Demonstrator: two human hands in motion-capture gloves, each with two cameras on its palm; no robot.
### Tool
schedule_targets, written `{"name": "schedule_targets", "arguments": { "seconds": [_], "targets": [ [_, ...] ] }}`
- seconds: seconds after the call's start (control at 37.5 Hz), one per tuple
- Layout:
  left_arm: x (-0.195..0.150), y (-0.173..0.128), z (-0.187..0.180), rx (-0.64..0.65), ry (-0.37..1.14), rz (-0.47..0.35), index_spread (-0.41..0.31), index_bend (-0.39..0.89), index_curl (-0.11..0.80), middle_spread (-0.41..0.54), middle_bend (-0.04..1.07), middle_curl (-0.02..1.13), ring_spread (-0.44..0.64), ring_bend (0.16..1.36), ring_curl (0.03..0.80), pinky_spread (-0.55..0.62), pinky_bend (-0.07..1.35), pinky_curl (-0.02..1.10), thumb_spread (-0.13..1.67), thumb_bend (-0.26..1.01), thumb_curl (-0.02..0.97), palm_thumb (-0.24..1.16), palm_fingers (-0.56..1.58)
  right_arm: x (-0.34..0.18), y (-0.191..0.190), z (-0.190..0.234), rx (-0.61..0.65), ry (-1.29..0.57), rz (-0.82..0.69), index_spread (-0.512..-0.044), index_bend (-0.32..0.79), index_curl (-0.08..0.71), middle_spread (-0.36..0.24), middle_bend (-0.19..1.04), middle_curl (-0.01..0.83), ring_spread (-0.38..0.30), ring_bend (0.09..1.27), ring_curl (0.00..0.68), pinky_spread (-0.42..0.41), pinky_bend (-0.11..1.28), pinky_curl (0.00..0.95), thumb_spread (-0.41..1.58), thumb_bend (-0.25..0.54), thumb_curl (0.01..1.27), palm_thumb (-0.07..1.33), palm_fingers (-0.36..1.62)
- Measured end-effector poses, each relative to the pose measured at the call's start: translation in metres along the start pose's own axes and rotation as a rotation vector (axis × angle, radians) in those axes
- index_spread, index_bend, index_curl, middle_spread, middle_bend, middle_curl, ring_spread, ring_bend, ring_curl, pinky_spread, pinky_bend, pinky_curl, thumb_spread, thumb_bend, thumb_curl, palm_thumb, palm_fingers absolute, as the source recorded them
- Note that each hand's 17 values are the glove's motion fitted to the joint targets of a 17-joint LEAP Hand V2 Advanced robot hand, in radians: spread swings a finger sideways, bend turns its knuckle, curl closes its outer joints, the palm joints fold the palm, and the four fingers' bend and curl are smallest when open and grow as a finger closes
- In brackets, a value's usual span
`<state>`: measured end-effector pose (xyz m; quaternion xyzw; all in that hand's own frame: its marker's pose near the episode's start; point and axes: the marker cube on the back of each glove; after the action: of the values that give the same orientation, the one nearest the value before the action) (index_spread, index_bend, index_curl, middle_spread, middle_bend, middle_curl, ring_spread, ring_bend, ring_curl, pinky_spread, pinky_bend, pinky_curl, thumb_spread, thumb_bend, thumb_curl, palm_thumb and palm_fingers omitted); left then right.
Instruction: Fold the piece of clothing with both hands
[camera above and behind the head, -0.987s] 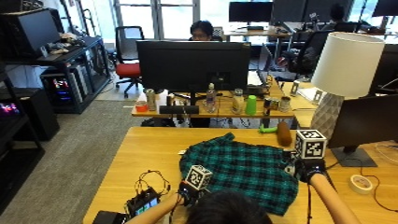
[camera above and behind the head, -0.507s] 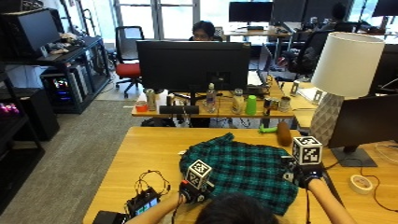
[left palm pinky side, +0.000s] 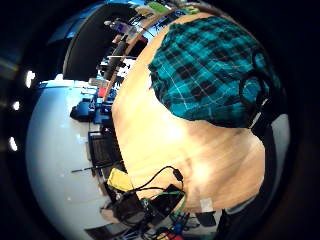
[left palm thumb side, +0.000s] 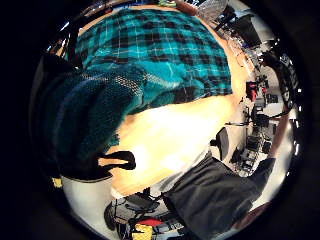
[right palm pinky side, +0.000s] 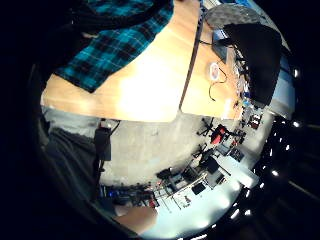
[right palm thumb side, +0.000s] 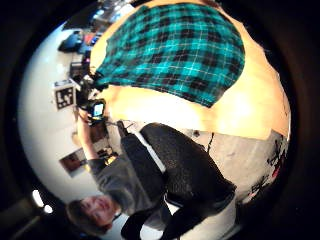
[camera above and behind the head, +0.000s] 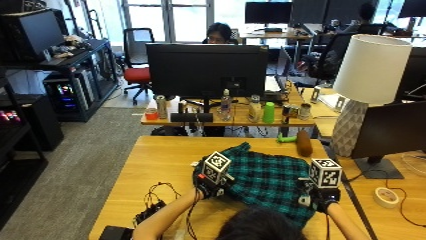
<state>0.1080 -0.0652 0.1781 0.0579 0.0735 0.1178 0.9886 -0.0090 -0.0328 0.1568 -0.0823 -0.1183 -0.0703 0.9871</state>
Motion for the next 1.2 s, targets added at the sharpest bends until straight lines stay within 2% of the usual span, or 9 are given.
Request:
{"name": "schedule_targets", "arguments": {
  "seconds": [0.29,0.4,0.48,0.51,0.56,0.67,0.85,1.07,1.2],
  "targets": [
    [-0.003,-0.011,-0.033,0.098,-0.027,-0.009,-0.292,0.18,0.438,-0.302,0.31,0.47,-0.33,0.4,0.37,-0.41,0.49,0.37,1.04,0.01,0.479,0.72,1.22,-0.035,-0.049,0.103,0.063,0.051,-0.103,-0.283,0.09,0.155,-0.026,0.29,0.391,-0.014,0.61,0.355,0.136,0.54,0.349,1.08,-0.012,0.25,0.18,0.51],
    [-0.012,-0.021,-0.032,0.143,-0.008,-0.028,-0.295,0.18,0.446,-0.304,0.32,0.48,-0.33,0.39,0.375,-0.42,0.49,0.38,1.02,0.0,0.499,0.73,1.23,-0.044,-0.073,0.133,0.105,0.071,-0.098,-0.253,0.15,0.189,-0.036,0.26,0.39,-0.044,0.6,0.358,0.123,0.56,0.354,1.1,0.043,0.28,0.32,0.65],
    [-0.015,-0.025,-0.029,0.139,-0.001,-0.025,-0.297,0.18,0.452,-0.305,0.32,0.49,-0.33,0.39,0.381,-0.42,0.49,0.39,1.0,-0.01,0.514,0.74,1.24,-0.042,-0.085,0.141,0.127,0.052,-0.069,-0.237,0.16,0.21,-0.046,0.24,0.393,-0.062,0.6,0.363,0.093,0.57,0.356,1.12,0.145,0.33,0.53,0.74],
    [-0.016,-0.024,-0.029,0.137,-0.009,-0.026,-0.298,0.18,0.453,-0.305,0.32,0.49,-0.33,0.39,0.383,-0.42,0.49,0.39,0.99,-0.01,0.518,0.74,1.24,-0.041,-0.087,0.141,0.133,0.04,-0.059,-0.234,0.15,0.212,-0.047,0.24,0.393,-0.066,0.59,0.36,0.094,0.56,0.354,1.12,0.124,0.33,0.52,0.73],
    [-0.019,-0.021,-0.03,0.131,-0.025,-0.033,-0.298,0.18,0.456,-0.306,0.32,0.49,-0.34,0.38,0.386,-0.42,0.49,0.39,0.98,-0.01,0.528,0.75,1.24,-0.039,-0.087,0.138,0.132,0.003,-0.046,-0.235,0.15,0.225,-0.062,0.26,0.405,-0.087,0.6,0.37,0.056,0.54,0.353,1.11,0.205,0.37,0.68,0.82],
    [-0.019,-0.011,-0.031,0.088,-0.001,-0.028,-0.299,0.18,0.463,-0.306,0.32,0.5,-0.34,0.38,0.392,-0.42,0.49,0.39,0.97,-0.02,0.542,0.75,1.24,-0.051,-0.049,0.111,0.046,-0.116,-0.056,-0.236,0.14,0.231,-0.089,0.26,0.412,-0.133,0.59,0.368,-0.07,0.59,0.358,0.98,0.243,0.44,0.85,1.02],
    [-0.015,0.013,-0.028,-0.058,0.083,0.049,-0.306,0.2,0.481,-0.313,0.33,0.51,-0.34,0.38,0.402,-0.42,0.47,0.4,0.89,-0.01,0.59,0.78,1.25,-0.033,-0.058,0.099,0.018,-0.144,-0.113,-0.25,0.19,0.304,-0.127,0.3,0.452,-0.181,0.59,0.407,-0.234,0.55,0.377,0.73,0.193,0.52,0.94,1.23],
    [-0.011,0.057,-0.072,-0.097,0.112,0.147,-0.318,0.23,0.517,-0.316,0.37,0.54,-0.34,0.39,0.42,-0.4,0.45,0.41,0.75,-0.01,0.661,0.81,1.27,-0.035,-0.013,0.03,0.053,-0.102,-0.167,-0.251,0.2,0.364,-0.149,0.32,0.474,-0.212,0.59,0.426,-0.301,0.52,0.375,0.53,0.112,0.58,0.98,1.3],
    [-0.014,0.066,-0.108,-0.075,0.133,0.18,-0.325,0.25,0.542,-0.321,0.39,0.56,-0.34,0.42,0.436,-0.39,0.45,0.42,0.69,-0.01,0.698,0.82,1.28,-0.044,0.009,-0.023,0.09,-0.028,-0.174,-0.257,0.21,0.398,-0.157,0.34,0.482,-0.222,0.58,0.432,-0.318,0.51,0.377,0.42,0.064,0.61,0.99,1.32]
  ]
}}
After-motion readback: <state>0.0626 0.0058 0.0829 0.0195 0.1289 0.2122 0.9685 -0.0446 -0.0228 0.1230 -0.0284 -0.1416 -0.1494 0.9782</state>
